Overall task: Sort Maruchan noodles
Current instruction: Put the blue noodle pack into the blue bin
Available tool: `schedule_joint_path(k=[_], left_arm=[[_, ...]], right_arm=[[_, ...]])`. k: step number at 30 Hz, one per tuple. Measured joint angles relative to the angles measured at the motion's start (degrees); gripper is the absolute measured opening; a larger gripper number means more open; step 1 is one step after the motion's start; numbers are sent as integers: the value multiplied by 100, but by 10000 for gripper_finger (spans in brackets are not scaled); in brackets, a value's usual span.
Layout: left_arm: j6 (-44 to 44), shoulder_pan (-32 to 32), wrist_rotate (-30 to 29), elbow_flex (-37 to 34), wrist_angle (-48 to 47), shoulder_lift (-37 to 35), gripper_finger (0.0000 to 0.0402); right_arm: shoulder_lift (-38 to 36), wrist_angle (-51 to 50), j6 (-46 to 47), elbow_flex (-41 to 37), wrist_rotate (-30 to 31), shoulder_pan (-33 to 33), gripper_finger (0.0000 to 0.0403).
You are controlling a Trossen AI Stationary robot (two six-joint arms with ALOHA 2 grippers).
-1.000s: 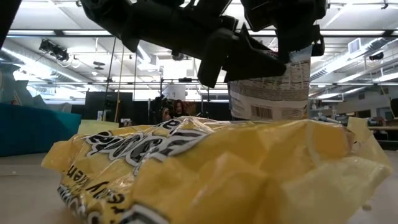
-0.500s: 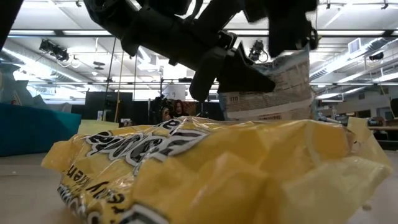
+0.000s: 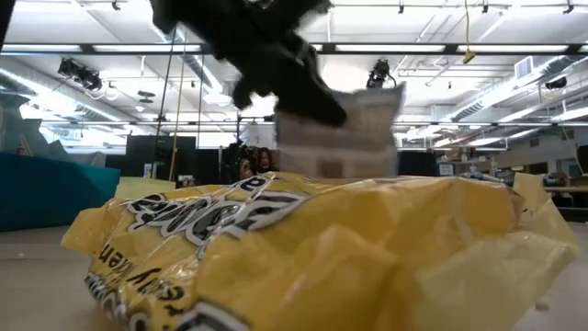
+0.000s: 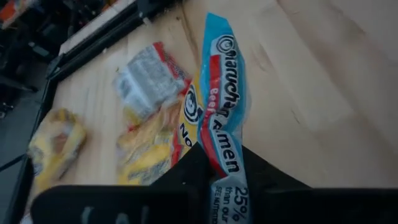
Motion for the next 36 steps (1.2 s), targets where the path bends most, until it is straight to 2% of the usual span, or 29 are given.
schedule_joint_path(k=[3,7,10,13,18,22,25,28,36], left_arm=[[-6,15,60,-2,-730,-602,46],[-443,124,508,3,-2398,-1698,45],[-1164,241,895,3,-4013,-2547,45],[-2221,332,1009,3,-5695,-3323,45],[-3843,345,867,-15,-7392,-4303,45],[-4533,341,470,-15,-8033,-4811,45],[-4619,266,308,-120,-7936,-5131,45],[-4594,122,340,-540,-7524,-5529,45],[-4722,27,377,-2014,-7344,-6570,45]], right_arm=[[-23,29,220,-270,210,224,63],[143,103,300,-582,208,283,63],[365,140,300,-747,134,278,63],[607,156,185,-851,89,267,63],[945,415,-216,-986,87,267,63],[1133,716,-586,-1032,85,264,63],[1209,815,-697,-1033,39,281,63],[1207,815,-685,-1033,0,357,63],[1188,808,-477,-1033,-33,552,63]])
